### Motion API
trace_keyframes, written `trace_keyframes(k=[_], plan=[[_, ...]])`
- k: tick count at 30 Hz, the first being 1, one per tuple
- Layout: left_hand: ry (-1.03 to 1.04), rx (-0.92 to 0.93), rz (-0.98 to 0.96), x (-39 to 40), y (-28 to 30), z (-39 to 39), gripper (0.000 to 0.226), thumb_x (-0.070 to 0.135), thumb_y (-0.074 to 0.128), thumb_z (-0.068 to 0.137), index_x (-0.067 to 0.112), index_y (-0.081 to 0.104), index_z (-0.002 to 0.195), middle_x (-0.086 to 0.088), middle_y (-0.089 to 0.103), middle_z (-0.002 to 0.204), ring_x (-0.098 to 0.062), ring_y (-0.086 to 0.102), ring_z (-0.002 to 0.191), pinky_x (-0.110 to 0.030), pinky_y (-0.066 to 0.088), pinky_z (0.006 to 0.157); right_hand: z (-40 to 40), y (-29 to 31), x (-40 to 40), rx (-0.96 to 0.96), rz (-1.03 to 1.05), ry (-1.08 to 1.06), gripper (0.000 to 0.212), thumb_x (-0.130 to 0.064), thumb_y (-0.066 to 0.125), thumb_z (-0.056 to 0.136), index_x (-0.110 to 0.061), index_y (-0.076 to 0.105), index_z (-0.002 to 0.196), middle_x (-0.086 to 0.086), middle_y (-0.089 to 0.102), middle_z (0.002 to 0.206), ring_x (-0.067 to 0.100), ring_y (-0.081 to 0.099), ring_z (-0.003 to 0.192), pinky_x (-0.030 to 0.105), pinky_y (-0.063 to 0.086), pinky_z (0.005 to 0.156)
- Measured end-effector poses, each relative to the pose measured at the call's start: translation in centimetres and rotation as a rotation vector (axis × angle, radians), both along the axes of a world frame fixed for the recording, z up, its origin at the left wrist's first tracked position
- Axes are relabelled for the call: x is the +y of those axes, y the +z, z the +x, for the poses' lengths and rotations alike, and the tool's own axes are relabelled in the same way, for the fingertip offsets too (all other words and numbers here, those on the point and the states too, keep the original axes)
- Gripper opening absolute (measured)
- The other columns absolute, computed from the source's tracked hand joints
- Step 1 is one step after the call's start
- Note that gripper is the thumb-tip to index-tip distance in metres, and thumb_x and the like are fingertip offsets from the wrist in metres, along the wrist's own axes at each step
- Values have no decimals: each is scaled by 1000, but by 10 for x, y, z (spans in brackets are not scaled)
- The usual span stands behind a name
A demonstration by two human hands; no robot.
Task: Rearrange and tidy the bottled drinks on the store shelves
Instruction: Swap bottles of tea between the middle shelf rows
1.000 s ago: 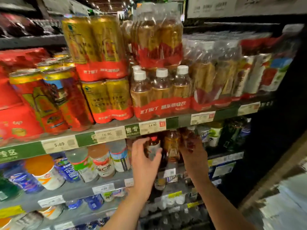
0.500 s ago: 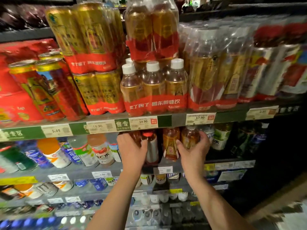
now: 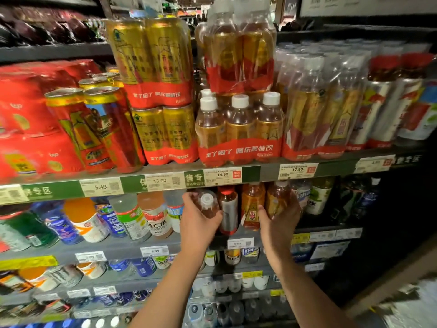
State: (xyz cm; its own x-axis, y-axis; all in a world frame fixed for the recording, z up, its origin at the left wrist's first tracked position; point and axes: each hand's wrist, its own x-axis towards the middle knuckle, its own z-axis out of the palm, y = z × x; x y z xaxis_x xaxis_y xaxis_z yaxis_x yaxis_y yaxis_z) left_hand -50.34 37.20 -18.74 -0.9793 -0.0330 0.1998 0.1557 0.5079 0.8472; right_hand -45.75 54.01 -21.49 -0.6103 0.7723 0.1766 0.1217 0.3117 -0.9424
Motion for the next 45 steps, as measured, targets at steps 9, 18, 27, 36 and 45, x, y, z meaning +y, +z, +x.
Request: trace_keyframes(k=[9,18,27,36,45], plan=[[-108,-41,134,-26,-15,9,60,15,88,68,43,53,108,11,69,106,-7,68,97,-17,51,77,16,9,-29,-27,61,-28,76,-23,77,83,-9,35,145,12,43,140,33,41,132,54,39,109],[-157,23,504,-52,30,40,64,20,95,60,27,60,113,8,72,97,0,68,89,-15,50,74,42,40,-38,90,122,-16,31,-30,67,90,-24,52,117,2,56,110,21,58,97,28,48,76],[-358,-7,675,-14,81,54,53,25,94,61,15,67,106,-3,77,93,-16,74,84,-34,56,71,71,122,28,284,49,-175,26,-23,65,95,-15,58,119,1,61,112,14,59,104,13,43,77],[-292,12,750,55,118,65,48,26,96,56,18,63,91,7,73,79,-2,68,71,-16,51,62,67,199,113,309,107,-120,34,-30,61,97,-21,57,129,-9,60,118,4,58,107,6,40,75],[-114,94,820,125,145,80,89,56,93,38,13,66,111,-5,75,96,-25,72,88,-47,59,83,18,253,191,70,603,33,59,-32,54,100,-29,29,153,5,37,145,21,45,130,33,40,103]])
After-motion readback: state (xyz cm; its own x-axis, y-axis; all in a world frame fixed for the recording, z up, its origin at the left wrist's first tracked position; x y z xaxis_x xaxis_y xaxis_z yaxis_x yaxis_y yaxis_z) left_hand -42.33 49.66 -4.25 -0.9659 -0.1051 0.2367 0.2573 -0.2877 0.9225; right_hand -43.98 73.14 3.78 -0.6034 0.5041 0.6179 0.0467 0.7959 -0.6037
